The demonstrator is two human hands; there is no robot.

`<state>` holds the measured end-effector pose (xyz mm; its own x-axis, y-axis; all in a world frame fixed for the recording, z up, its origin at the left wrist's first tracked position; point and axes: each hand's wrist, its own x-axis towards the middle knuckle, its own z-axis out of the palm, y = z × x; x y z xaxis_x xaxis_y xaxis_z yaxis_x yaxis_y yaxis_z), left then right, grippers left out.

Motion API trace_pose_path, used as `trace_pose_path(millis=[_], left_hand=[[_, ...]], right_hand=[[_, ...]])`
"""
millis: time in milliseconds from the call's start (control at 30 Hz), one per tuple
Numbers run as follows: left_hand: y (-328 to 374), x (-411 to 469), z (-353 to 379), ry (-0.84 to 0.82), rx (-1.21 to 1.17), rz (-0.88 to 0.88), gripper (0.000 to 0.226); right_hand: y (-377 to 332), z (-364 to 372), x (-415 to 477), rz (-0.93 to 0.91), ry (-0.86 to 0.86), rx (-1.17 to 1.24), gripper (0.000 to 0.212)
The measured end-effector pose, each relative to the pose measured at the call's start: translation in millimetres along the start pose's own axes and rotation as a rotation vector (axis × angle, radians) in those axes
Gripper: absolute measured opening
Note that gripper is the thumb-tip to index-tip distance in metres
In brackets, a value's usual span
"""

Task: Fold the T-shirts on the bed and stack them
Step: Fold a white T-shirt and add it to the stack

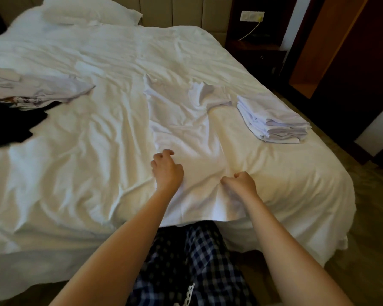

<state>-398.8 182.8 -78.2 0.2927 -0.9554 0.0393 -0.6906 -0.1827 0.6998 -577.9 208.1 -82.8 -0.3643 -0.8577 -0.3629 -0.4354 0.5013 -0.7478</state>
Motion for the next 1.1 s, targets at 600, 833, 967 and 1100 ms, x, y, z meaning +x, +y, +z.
trace_pose_path(millis=[600,833,967,1100], left_hand=[[-57,-27,-36,-0.021,-0.567,-0.473,0.035],[-60,-54,-38,-0.130,-0.393,-0.325,0.040],[-64,-69,-35,-0.045,-0.328,-0.265,0.039],[-60,-71,-36,-0.058,-0.163,-0.208,0.054]], right_hand=[[25,22,-15,0.089,-0.052,0.436,0.033],[31,18,-28,-0.114,0.111,0.389,0.025],[41,26,-33,-0.110,0.114,0.090,0.039],[32,28,-37,-0.115,0.300,-0.154,0.045]])
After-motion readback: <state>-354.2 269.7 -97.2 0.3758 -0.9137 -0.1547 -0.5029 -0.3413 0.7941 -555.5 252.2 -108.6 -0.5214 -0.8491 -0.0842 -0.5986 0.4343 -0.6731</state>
